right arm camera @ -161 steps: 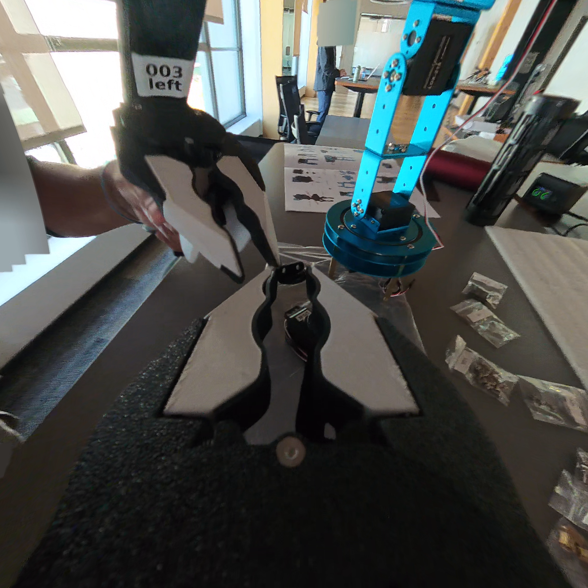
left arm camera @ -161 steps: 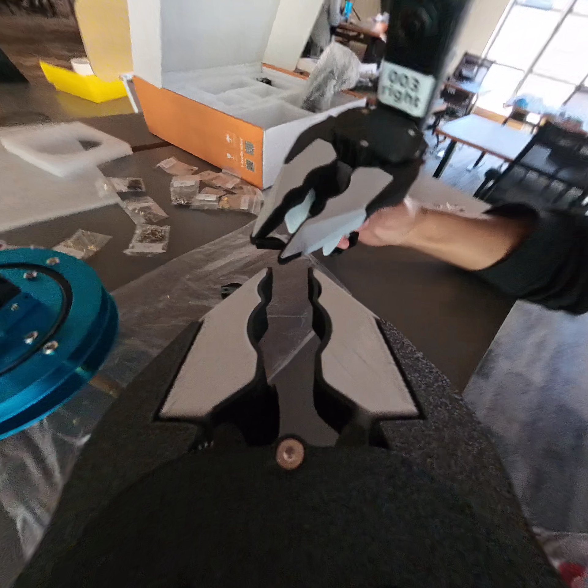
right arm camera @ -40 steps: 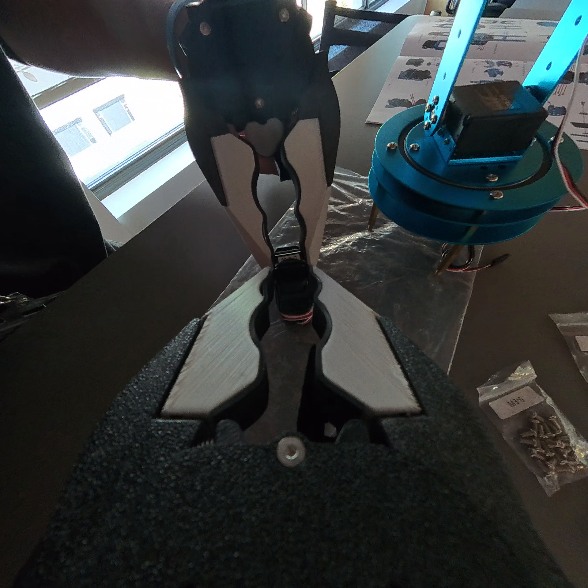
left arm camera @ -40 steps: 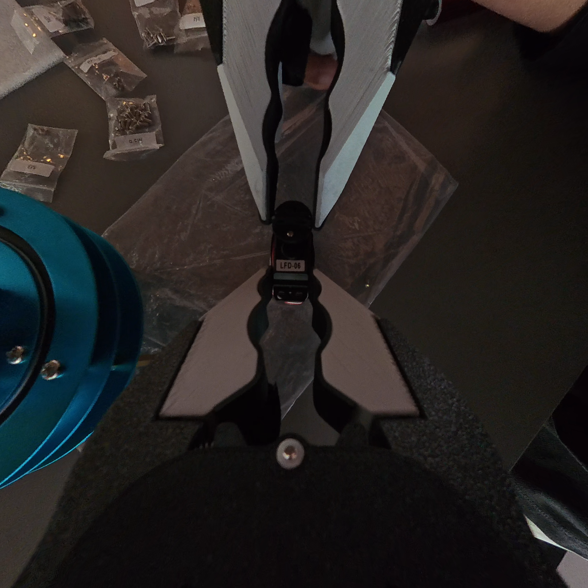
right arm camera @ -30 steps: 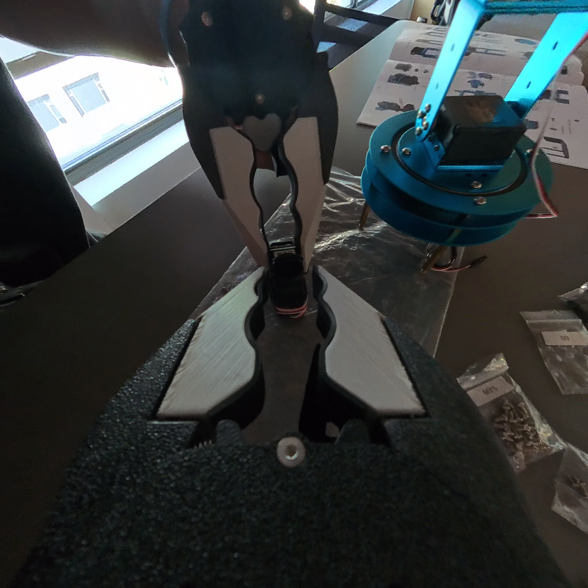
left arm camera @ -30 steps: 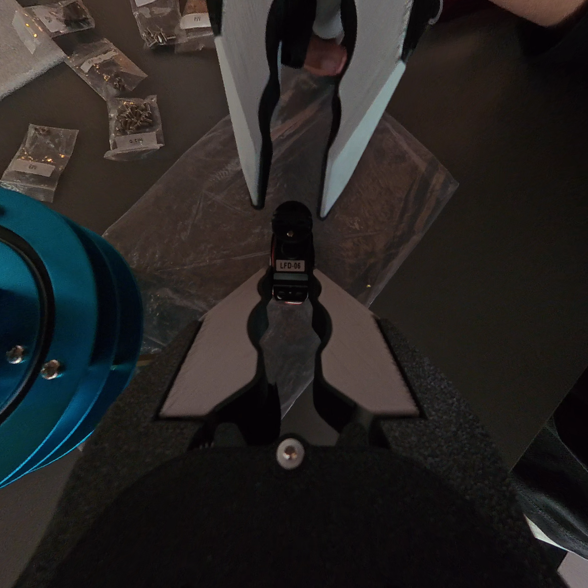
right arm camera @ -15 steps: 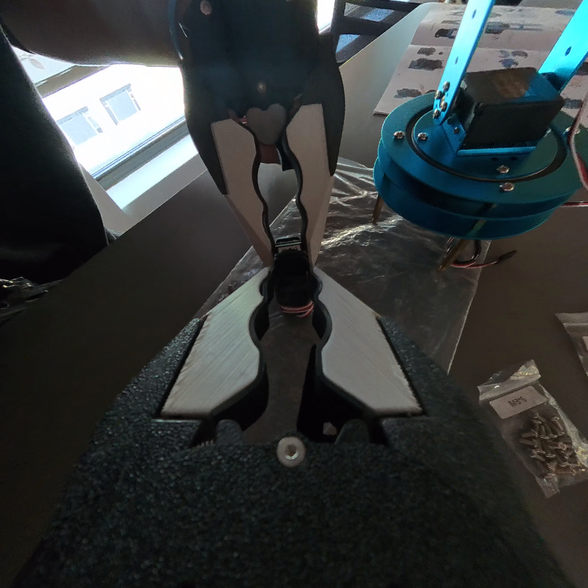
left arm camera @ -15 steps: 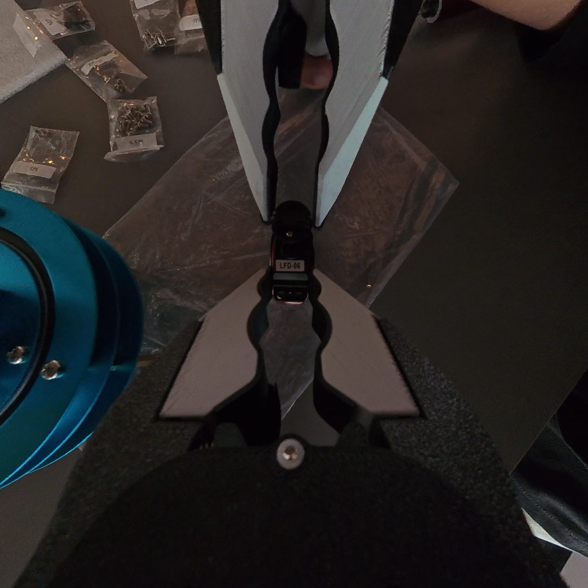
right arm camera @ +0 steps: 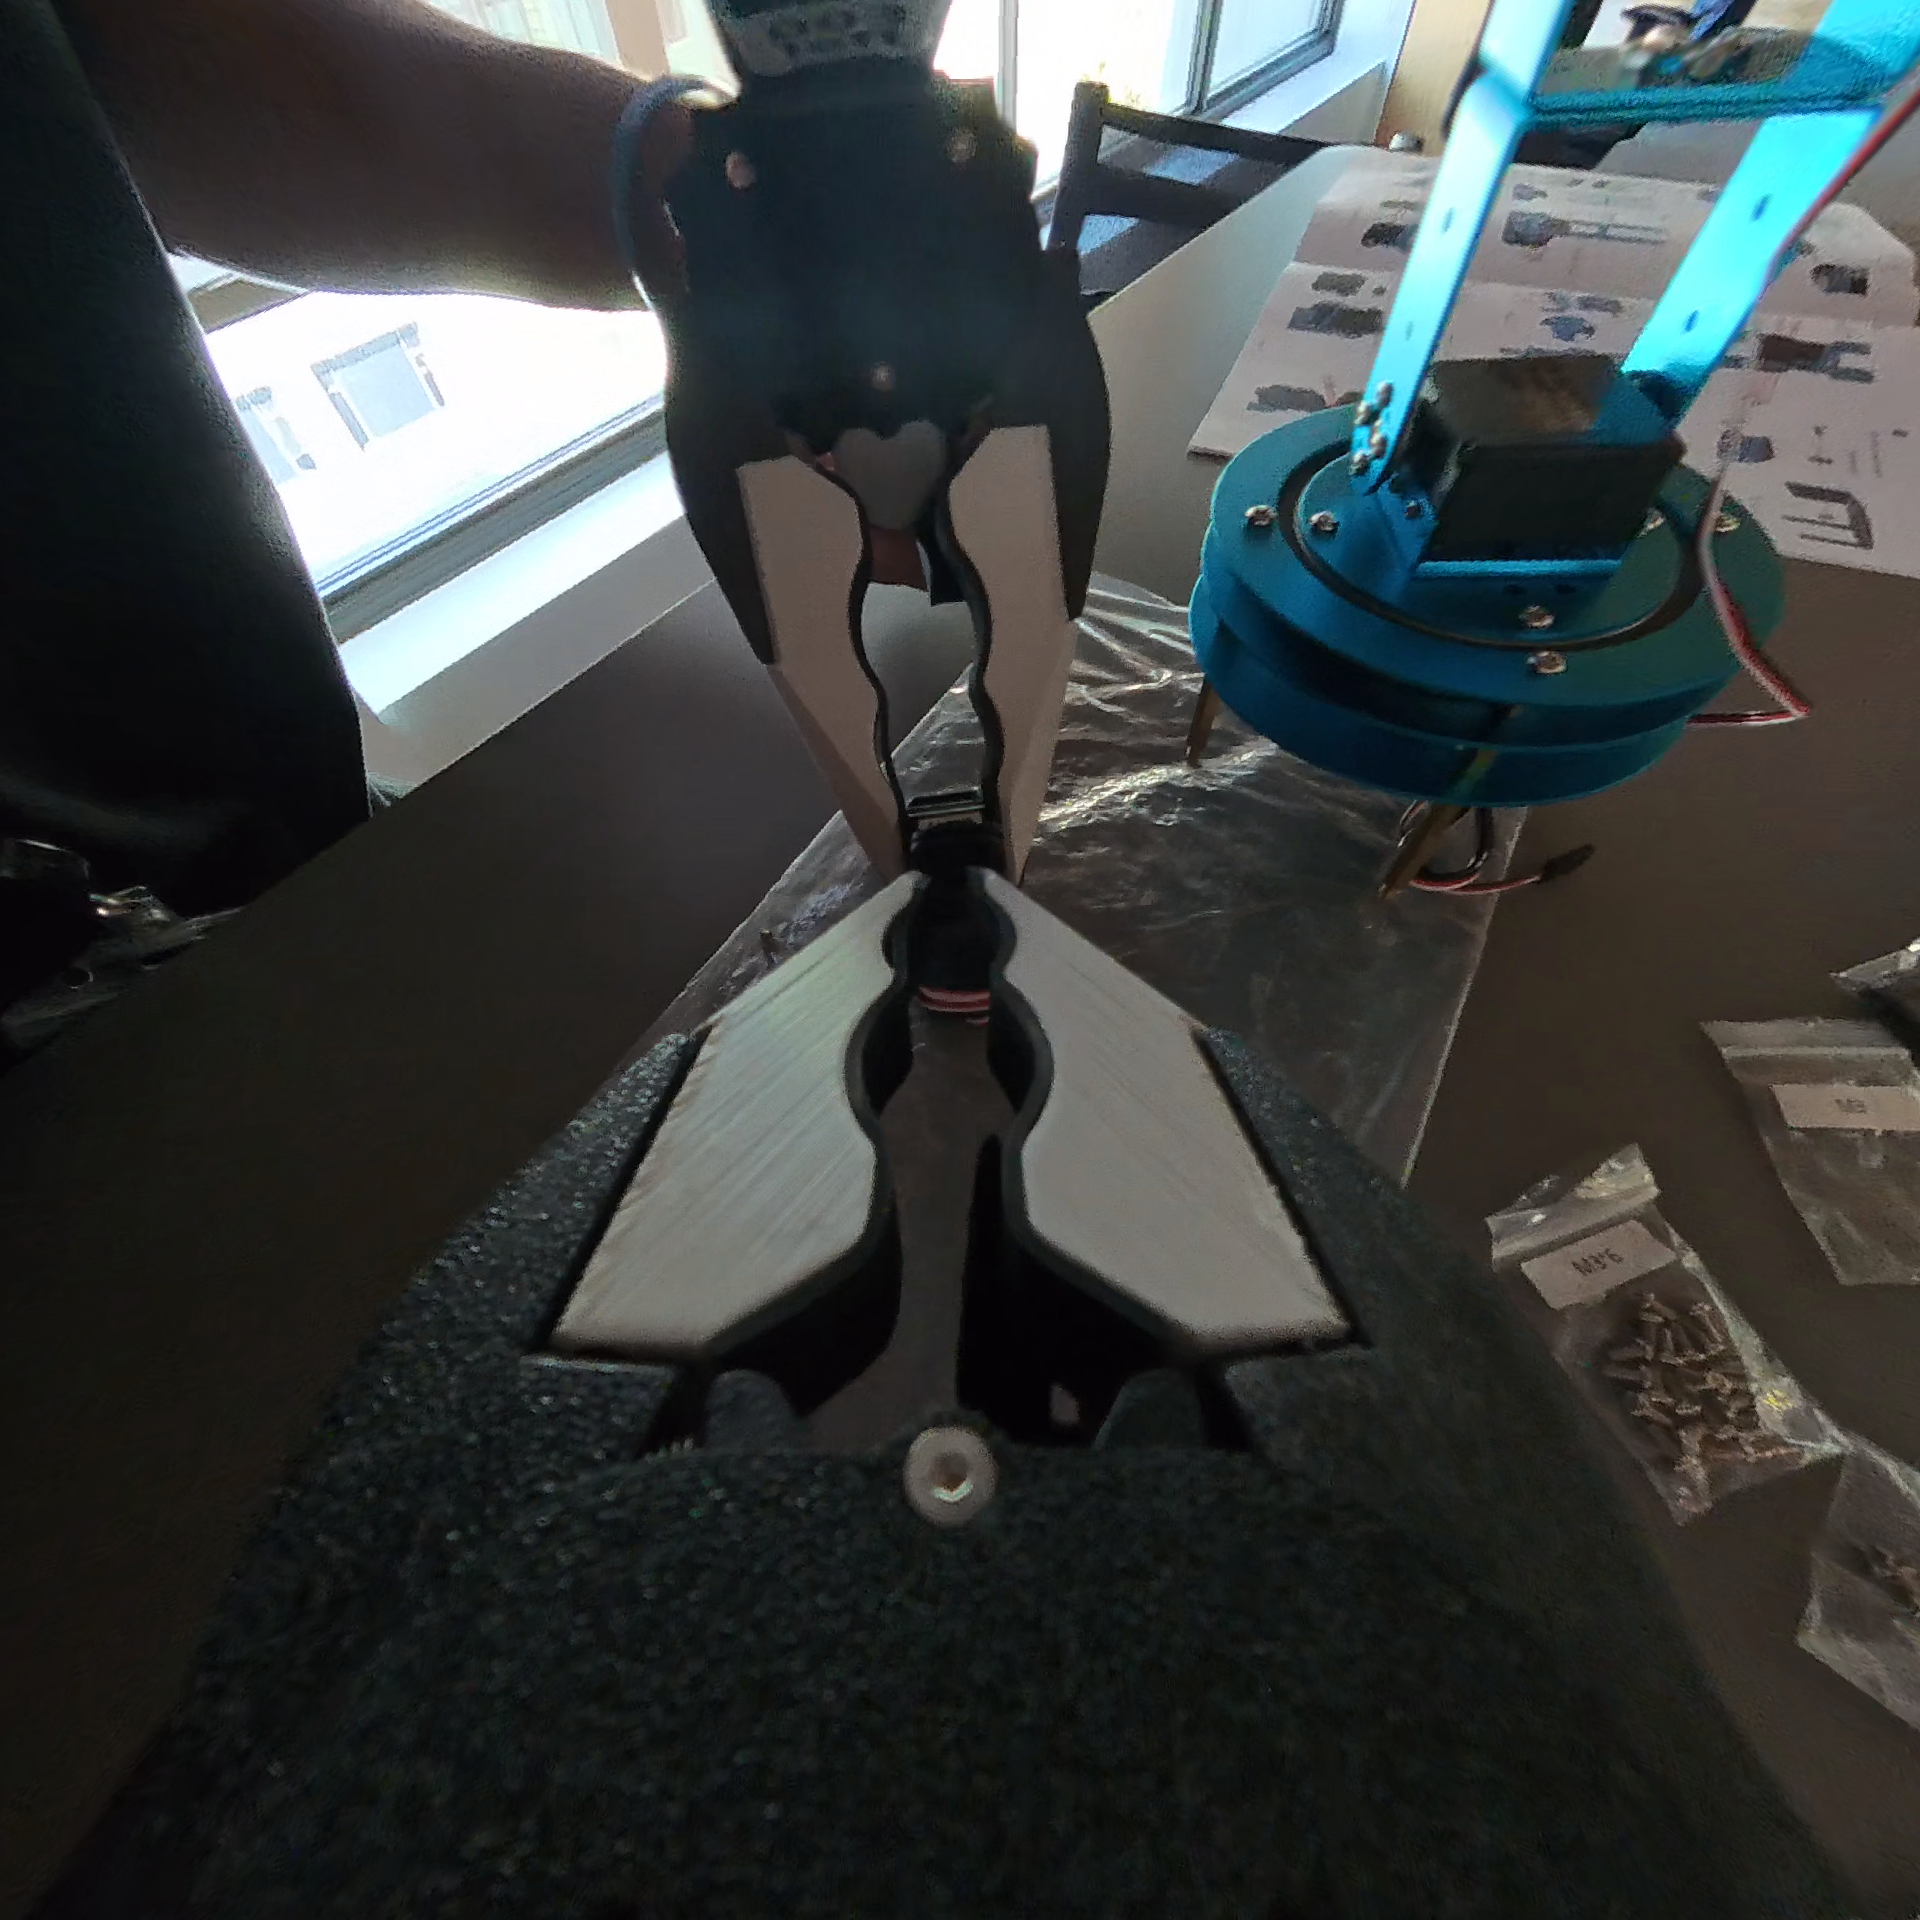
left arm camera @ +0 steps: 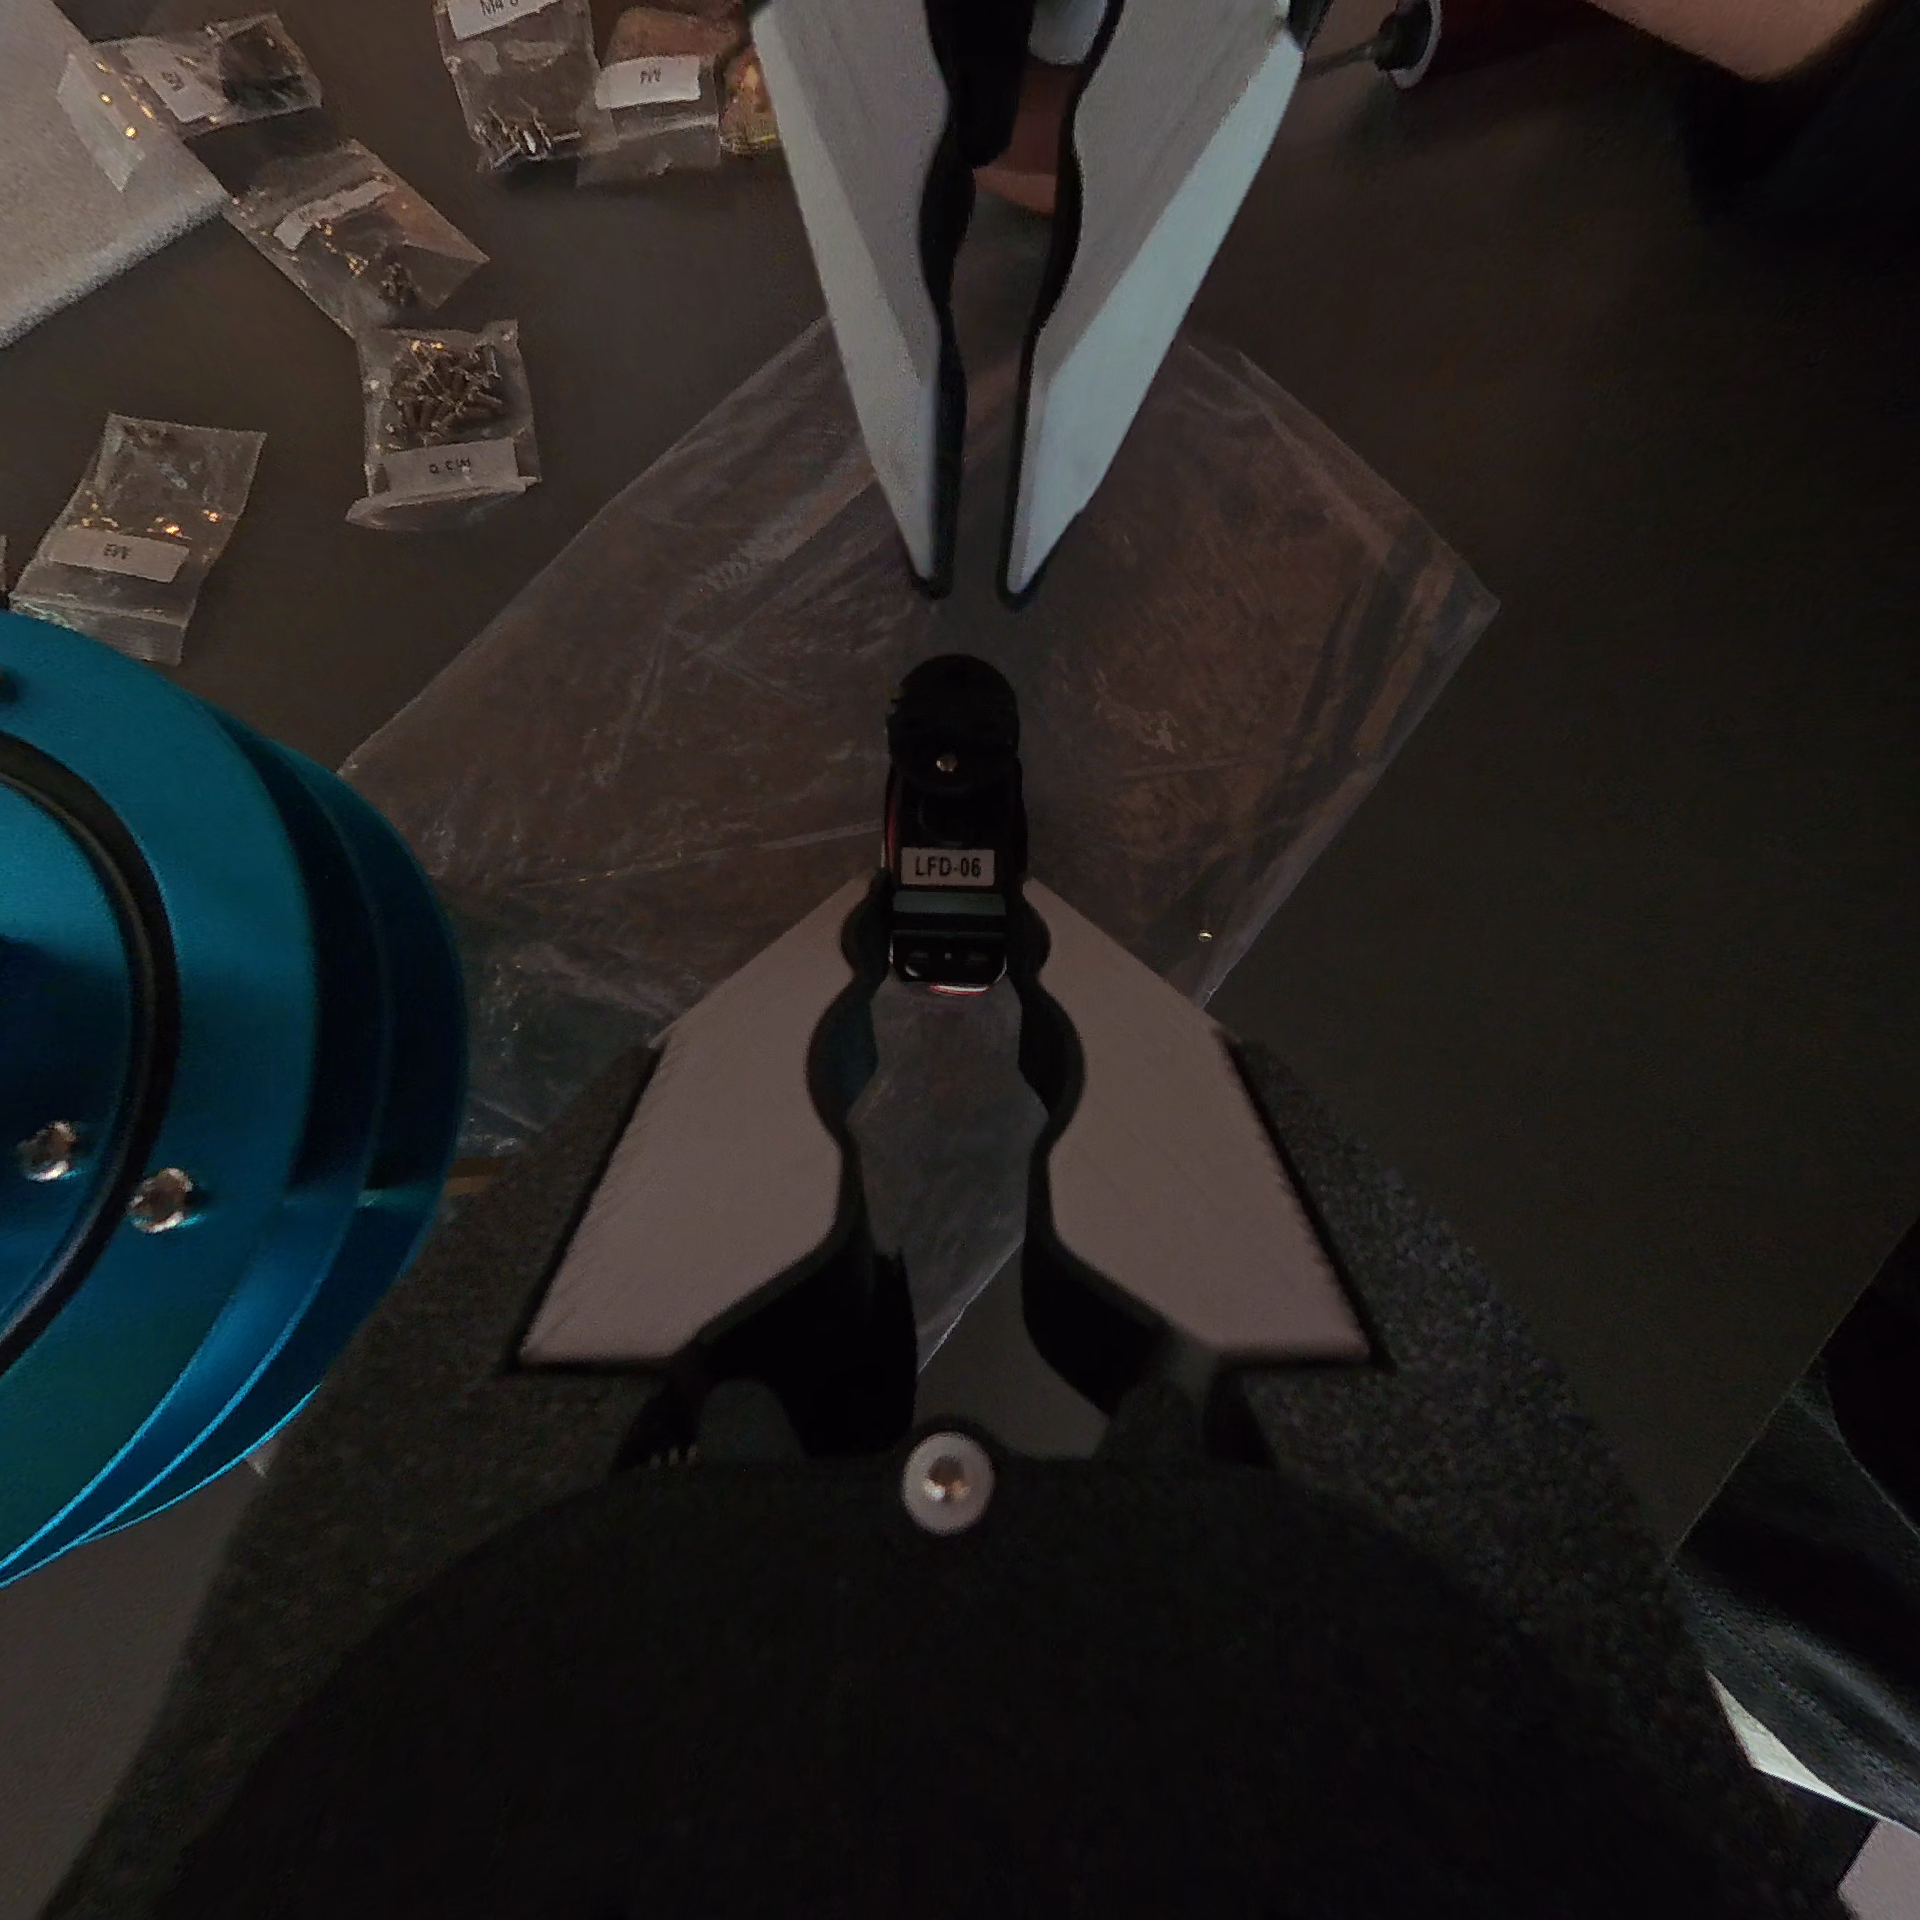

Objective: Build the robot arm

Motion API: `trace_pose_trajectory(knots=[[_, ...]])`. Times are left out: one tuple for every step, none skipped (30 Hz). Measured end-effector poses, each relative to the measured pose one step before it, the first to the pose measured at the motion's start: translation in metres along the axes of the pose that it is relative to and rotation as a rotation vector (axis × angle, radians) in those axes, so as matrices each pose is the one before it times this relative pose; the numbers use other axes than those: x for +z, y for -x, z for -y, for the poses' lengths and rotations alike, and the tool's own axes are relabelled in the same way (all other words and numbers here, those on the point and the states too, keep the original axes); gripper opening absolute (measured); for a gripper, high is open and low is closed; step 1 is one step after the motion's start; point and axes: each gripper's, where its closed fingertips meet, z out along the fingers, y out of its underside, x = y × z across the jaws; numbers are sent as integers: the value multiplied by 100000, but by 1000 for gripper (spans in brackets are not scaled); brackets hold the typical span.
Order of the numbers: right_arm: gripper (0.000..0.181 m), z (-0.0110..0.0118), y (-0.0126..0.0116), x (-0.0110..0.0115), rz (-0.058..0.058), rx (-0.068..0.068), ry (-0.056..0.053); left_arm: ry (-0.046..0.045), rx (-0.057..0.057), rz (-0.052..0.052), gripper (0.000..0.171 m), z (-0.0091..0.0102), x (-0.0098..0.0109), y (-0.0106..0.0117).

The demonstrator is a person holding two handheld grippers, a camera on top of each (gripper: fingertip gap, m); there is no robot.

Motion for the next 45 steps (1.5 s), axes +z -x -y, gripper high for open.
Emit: trace_pose_trajectory(knots=[[5,-216,72,204,80,-349,1525,-43,-11,90,21,4,1,-10],[4,-186,65,223,180,-261,1380,-9,20,119,21,3,3,4],[3,-67,60,168,244,-197,777,-41,55,141,21,-2,-5,7],[3,86,66,112,357,-262,-186,-88,-23,92,21,-8,-1,0],[3,124,71,69,362,-327,-333,-120,-76,17,21,11,2,2],[3,103,16,44,-41,-366,-149,-128,-20,-14,21,-5,0,-1],[3,6,1,58,-32,-320,206,-103,13,-20,21,5,-3,-5],[3,-156,-77,49,-438,-152,984,-48,-2,-26,21,-6,4,2],[3,-71,-6,9,203,99,302,-9,146,7,21,-3,-3,3],[3,96,-9,-75,77,357,-519,1,130,-16,21,2,2,-7],[3,104,-34,-80,-234,-93,-413,42,-63,-39,21,-2,1,-1],[3,98,10,-70,-133,-498,-326,-28,60,10,21,4,2,6],[3,140,-48,-80,-551,-546,-657,-34,88,33,21,-6,5,2],[3,67,-131,-69,-820,-344,-425,-15,-52,-38,21,-4,-5,-3],[4,-9,-103,-49,-521,89,71,27,-48,-40,21,0,2,-1],[4,-28,-28,-7,108,538,28,66,97,39,21,3,7,1],[6,-47,40,16,608,755,218,61,72,43,21,-6,-2,-3],[5,-95,109,56,875,566,439,13,-44,-14,21,2,3,3],[5,-141,-14,78,-8,133,657,0,-52,-36,21,4,4,0],[5,-145,-8,76,-102,-224,679,21,14,-15,21,-3,-1,-1],[5,-128,16,76,47,-180,629,28,23,15,21,2,4,-2],[5,-52,-8,46,15,-15,185,16,-23,6,21,1,3,8],[6,12,-6,-3,69,170,-124,-14,-24,-41,21,-4,-5,-2],[5,-7,-46,-1,-111,143,-34,-37,20,-18,21,-2,10,-1],[6,-5,-23,-5,10,172,-79,-50,-46,-38,21,1,-2,-3],[6,0,-17,-3,58,171,-111,-43,-74,-35,21,-2,-5,9],[5,-4,-1,1,94,57,-60,-11,19,13,21,-2,-3,-5],[6,1,-15,3,26,2,-93,-21,57,27,21,-8,5,-1],[5,10,11,4,178,121,-62,-45,-37,-33,21,10,7,1],[5,-11,65,-6,427,77,81,-51,-18,-43,21,1,-2,-2],[4,-11,70,-18,383,110,21,-61,-27,-22,21,3,-2,0],[4,7,47,-3,292,23,-77,-85,-5,15,21,-5,3,-1],[5,-4,-141,-8,-955,-413,-114,-76,-51,-15,21,-1,-7,5],[5,7,-97,7,-638,-492,-150,18,-90,-82,21,-8,8,4],[5,-3,84,13,553,156,-12,-28,-99,-44,21,8,6,-5],[4,-11,81,-6,658,474,90,2,17,40,21,-4,-4,-2],[5,3,17,-8,297,354,-53,17,-11,60,21,3,5,2],[5,-2,14,5,144,120,-170,10,-39,54,21,-5,-5,-4],[5,0,-4,3,-10,-86,-97,45,-406,-8,21,6,-4,1],[5,6,-3,0,-96,-119,45,100,-401,-70,21,3,-4,1],[5,2,18,11,12,-159,21,213,-236,-159,21,-12,3,-19],[5,7,34,10,149,-71,-30,287,-395,-299,21,-6,0,-47],[4,-2,-3,-1,0,33,-94,129,-392,-96,22,0,8,-21],[5,-3,-18,1,-46,94,-66,-56,76,105,22,16,-16,-11],[5,-8,-40,-4,-124,64,-45,-296,627,247,28,34,-42,-33]])
